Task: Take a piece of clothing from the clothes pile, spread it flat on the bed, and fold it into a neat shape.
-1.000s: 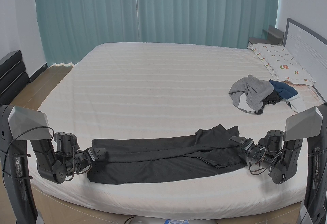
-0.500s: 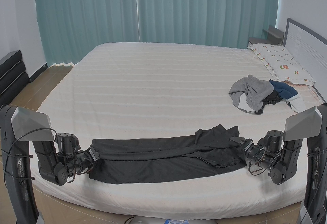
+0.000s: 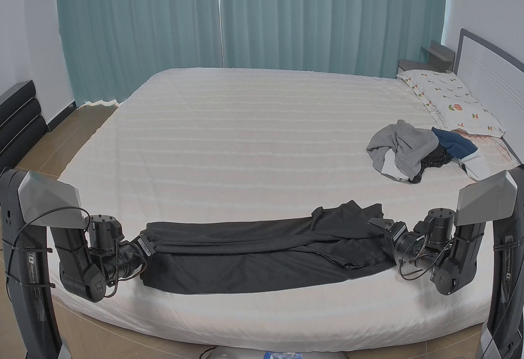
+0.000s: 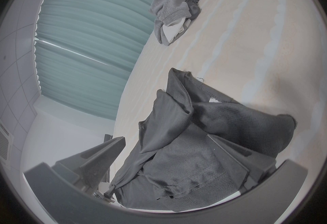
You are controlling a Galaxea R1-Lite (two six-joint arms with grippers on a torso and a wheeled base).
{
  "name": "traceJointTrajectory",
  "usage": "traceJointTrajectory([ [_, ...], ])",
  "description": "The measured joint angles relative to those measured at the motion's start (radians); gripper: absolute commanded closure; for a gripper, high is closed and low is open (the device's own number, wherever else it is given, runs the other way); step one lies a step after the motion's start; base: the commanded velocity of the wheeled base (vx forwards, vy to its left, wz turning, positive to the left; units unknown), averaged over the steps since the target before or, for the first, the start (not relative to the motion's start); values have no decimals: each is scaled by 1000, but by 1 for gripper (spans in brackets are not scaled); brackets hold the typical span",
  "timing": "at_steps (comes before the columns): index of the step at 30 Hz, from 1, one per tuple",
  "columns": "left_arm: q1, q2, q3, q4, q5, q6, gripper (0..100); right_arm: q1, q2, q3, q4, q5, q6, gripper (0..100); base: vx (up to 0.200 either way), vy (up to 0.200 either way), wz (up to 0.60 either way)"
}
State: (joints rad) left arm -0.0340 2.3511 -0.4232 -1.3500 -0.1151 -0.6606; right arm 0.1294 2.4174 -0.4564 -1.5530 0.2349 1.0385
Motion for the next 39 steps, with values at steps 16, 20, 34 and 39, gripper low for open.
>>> traceJointTrajectory([
  [16,0,-1,7,-7,0,-32,100,-151,-69,-29,0,65,51,0,-75,0,0],
  [20,-4,-4,-9,-13,-1,-107,100,-176,-58,-47,0,82,52,0,0,0,0],
  [34,-56,-47,-38,-8,4,-134,100,-178,-4,-72,0,84,48,0,0,-186,0],
  [39,-91,-103,-36,4,32,-134,100,-176,0,-70,0,80,46,0,0,-200,0],
])
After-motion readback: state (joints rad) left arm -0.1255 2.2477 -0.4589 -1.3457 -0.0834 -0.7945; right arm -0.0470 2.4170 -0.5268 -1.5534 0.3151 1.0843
